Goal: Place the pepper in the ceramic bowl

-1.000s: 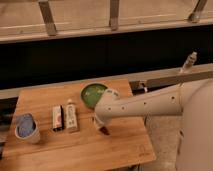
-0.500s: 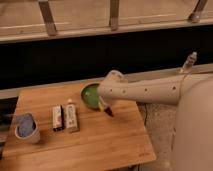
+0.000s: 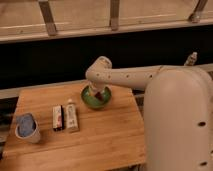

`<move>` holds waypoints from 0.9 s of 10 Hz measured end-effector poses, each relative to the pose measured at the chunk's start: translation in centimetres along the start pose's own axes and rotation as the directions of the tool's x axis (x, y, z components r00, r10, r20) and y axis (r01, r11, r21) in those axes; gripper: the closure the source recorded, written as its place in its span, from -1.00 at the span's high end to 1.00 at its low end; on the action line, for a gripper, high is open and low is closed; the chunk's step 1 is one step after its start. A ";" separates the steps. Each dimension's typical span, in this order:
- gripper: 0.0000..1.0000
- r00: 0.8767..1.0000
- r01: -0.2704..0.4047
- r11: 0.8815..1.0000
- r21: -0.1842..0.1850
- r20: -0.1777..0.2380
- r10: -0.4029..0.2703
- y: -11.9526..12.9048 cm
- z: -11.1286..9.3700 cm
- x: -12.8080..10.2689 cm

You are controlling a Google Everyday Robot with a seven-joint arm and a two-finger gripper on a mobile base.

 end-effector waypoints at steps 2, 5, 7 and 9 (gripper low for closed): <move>-0.99 1.000 -0.003 1.000 -0.009 0.011 0.003 -0.5 0.4 -0.8; -0.63 1.000 -0.002 1.000 -0.011 0.011 0.002 -0.4 0.4 -0.8; -0.21 1.000 -0.003 1.000 -0.011 0.011 0.003 -0.4 0.4 -0.8; 0.19 1.000 -0.003 1.000 -0.010 0.011 0.003 -0.4 0.4 -0.7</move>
